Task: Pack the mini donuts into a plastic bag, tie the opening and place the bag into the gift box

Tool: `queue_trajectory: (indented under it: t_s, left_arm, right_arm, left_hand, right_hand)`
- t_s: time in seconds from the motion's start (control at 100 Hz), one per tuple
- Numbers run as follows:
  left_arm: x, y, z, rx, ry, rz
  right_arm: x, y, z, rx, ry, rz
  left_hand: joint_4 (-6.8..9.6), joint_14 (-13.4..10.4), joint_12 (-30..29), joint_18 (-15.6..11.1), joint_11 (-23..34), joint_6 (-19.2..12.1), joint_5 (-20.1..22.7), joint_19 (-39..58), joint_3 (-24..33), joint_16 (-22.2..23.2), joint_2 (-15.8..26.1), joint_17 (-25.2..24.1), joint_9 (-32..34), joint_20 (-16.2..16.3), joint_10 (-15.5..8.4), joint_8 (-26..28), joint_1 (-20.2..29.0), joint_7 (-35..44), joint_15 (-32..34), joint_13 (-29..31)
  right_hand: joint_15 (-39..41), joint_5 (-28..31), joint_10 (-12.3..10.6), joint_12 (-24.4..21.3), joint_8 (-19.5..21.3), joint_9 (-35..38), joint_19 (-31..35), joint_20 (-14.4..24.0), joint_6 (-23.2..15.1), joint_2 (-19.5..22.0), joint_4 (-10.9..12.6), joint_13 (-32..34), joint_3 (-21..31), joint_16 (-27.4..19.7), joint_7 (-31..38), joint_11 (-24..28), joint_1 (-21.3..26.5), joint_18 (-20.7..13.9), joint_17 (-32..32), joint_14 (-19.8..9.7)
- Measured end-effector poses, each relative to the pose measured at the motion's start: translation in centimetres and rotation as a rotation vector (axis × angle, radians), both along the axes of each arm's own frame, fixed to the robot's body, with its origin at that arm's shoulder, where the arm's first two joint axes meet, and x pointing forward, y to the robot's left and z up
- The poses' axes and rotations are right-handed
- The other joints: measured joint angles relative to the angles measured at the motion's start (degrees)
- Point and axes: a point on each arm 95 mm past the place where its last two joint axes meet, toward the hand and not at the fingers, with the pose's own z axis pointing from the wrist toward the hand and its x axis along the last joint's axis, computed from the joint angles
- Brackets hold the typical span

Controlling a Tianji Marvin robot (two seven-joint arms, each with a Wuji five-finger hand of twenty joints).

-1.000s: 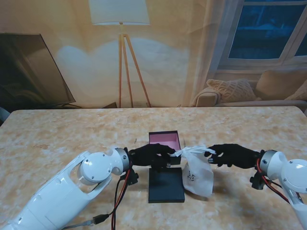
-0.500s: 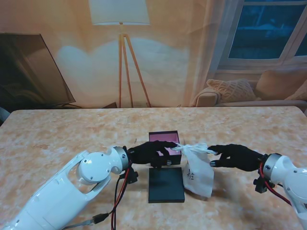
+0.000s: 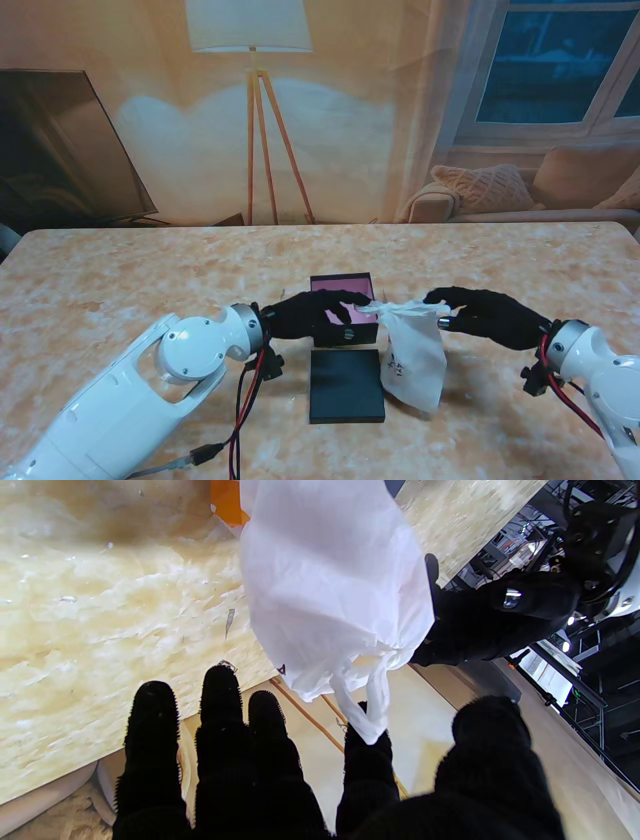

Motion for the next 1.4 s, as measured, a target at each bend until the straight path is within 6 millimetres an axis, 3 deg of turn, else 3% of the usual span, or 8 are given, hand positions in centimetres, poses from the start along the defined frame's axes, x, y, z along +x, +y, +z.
queue_trajectory:
  t_s: [0.16, 0.29, 0.61, 0.68, 1.05, 1.14, 1.29, 1.4]
  left_arm:
    - [0.1, 0.2, 0.1, 0.006, -0.035, 0.013]
    - [0.2, 0.6, 0.2, -0.004, -0.068, 0.043]
    - [0.8, 2.7, 0.8, 0.006, -0.162, 0.092]
    - [1.0, 3.6, 0.7, 0.027, -0.188, 0.109]
    - [1.2, 8.5, -2.8, 0.092, -0.186, 0.218]
    - [1.2, 9.4, -3.5, 0.087, -0.178, 0.251]
    - [1.0, 10.3, -4.3, 0.08, -0.169, 0.264]
    - [1.0, 10.9, -4.6, 0.079, -0.186, 0.282]
  right_arm:
    - [0.1, 0.0, 0.2, -0.004, -0.056, -0.007]
    - [0.4, 0.1, 0.4, 0.019, -0.103, -0.02]
    - [2.4, 0.6, 1.2, -0.035, -0.174, 0.033]
    - [3.3, 0.9, 1.4, -0.074, -0.225, 0.084]
    - [6.9, 3.5, 2.1, -0.172, -0.192, 0.247]
    - [7.5, 4.4, 2.1, -0.131, -0.123, 0.287]
    - [8.3, 5.4, 2.3, -0.211, -0.112, 0.334]
    - [8.7, 5.8, 2.1, -0.272, -0.082, 0.386]
  left_hand:
    - [0.0, 0.8, -0.7, 0.3, -2.6, -5.7, -0.1, -2.2, -0.1, -0.1, 0.0, -2.6, -3.7, 0.0, 0.5, 0.7, 0.0, 2.0, -1.9, -3.1]
    - [0.0, 1.1, -2.2, 0.8, -3.8, -12.7, -1.0, -3.2, -2.0, -1.1, 0.9, -3.8, -5.6, 0.0, 0.5, 1.2, 0.7, 4.5, -3.4, -4.8]
    - [0.02, 1.2, -3.5, 0.8, -5.8, -10.3, -3.2, -5.6, -2.9, -2.5, 1.6, -7.1, -9.1, 0.0, 0.3, 0.7, 0.7, 5.7, -5.5, -8.3]
    - [1.14, 1.2, -3.5, 0.8, -5.8, -9.0, -3.1, -5.6, -2.9, -2.5, 1.6, -7.1, -9.1, 0.0, 0.3, 0.1, 0.9, 5.7, -5.5, -8.3]
    - [1.16, 1.5, -3.5, 1.6, -5.8, -7.8, -3.1, -6.1, -2.9, -2.5, 1.5, -7.4, -9.1, 0.0, 0.3, 0.1, 0.9, 5.7, -5.5, -8.3]
    - [1.16, 1.8, -3.5, 1.6, -5.8, -7.8, -3.1, -6.2, -2.9, -2.5, 1.5, -7.6, -9.1, 0.0, 0.3, 0.1, 0.9, 5.7, -5.5, -8.3]
    - [1.16, 1.8, -3.5, 1.7, -5.8, -7.8, -3.1, -6.3, -2.9, -2.5, 1.5, -7.6, -9.1, 0.0, 0.3, 0.1, 1.0, 5.7, -5.5, -8.3]
    - [1.16, 1.8, -3.5, 1.7, -5.9, -7.8, -3.1, -6.7, -2.9, -2.5, 1.5, -7.6, -9.1, 0.5, 0.3, 0.1, 1.3, 5.7, -5.5, -8.3]
  right_hand:
    - [-1.2, -2.2, 0.0, 0.0, 0.0, -0.7, -0.2, 0.0, 0.0, 0.0, 0.0, -2.7, 0.0, 0.0, -0.2, -0.5, 0.0, 0.2, -1.9, 0.0]
    - [-2.9, -2.8, -0.6, 0.1, -0.4, -2.1, -1.3, 0.0, 1.3, -0.1, 0.0, -4.9, 0.0, 0.0, -0.9, -1.3, 0.1, 0.3, -3.8, 0.0]
    - [-6.4, -2.7, -2.0, -1.4, -2.3, -3.9, -5.2, -1.3, 2.4, -4.5, 0.0, -7.9, 0.0, -2.7, -1.0, -2.2, 2.5, 0.2, -5.5, -0.6]
    - [-6.8, -2.8, -3.2, -2.1, -2.7, -5.1, -5.6, -2.0, 2.2, -6.7, 0.0, -9.3, 0.0, -3.6, -1.6, -2.2, 2.4, -0.3, -5.9, -1.5]
    - [-7.9, -5.8, -5.2, -4.6, -4.3, -8.5, -6.8, -6.2, 0.0, -14.1, 0.0, -12.5, 0.1, -6.8, -1.5, -2.1, 2.4, -0.8, -7.8, -2.3]
    - [-7.9, -6.4, -5.4, -6.0, -7.5, -10.3, -5.7, -10.9, -0.2, -23.0, 0.0, -12.9, 24.2, -7.5, 0.1, -1.4, -7.6, -0.5, -8.6, -2.2]
    - [-7.9, -6.4, -5.4, -6.6, -8.3, -11.2, -4.7, -12.0, -0.7, -29.0, -1.4, -13.5, 39.2, -7.5, 0.5, -1.0, -12.4, 0.1, -8.9, -1.9]
    - [-7.6, -6.4, -5.4, -6.6, -8.5, -11.2, -4.2, -12.1, -0.7, -32.0, -2.3, -13.4, 46.4, -7.5, 0.5, -0.6, -14.5, 0.1, -7.9, -1.7]
